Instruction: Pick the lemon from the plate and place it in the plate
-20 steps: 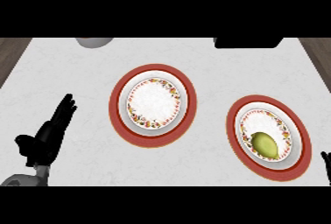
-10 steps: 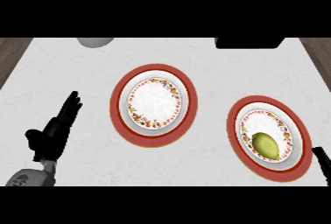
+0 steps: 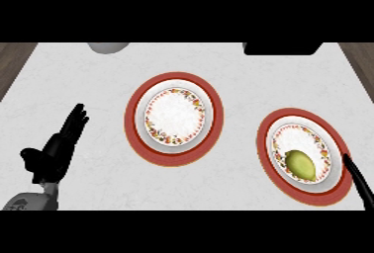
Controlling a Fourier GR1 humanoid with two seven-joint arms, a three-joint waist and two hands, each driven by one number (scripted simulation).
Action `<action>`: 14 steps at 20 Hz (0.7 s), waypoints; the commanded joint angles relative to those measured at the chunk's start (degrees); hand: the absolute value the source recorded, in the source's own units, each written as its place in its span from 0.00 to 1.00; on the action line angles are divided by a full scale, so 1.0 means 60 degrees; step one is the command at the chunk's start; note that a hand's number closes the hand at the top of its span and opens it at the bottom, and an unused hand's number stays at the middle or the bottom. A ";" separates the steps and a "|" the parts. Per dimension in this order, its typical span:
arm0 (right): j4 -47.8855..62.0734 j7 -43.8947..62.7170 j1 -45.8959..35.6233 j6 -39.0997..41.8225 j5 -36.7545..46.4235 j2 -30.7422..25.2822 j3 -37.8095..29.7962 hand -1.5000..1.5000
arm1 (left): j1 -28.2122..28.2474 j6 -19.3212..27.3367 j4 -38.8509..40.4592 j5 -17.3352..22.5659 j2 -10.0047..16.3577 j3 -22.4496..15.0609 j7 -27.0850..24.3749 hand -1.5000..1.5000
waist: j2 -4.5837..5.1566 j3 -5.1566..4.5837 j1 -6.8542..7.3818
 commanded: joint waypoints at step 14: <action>0.1877 0.1620 -0.2538 -0.1191 0.1902 0.0847 0.0328 0.00 | 0.0298 -0.0447 -0.0043 -0.0779 -0.0629 0.0627 -0.0163 0.50 | 0.0012 0.0002 0.0058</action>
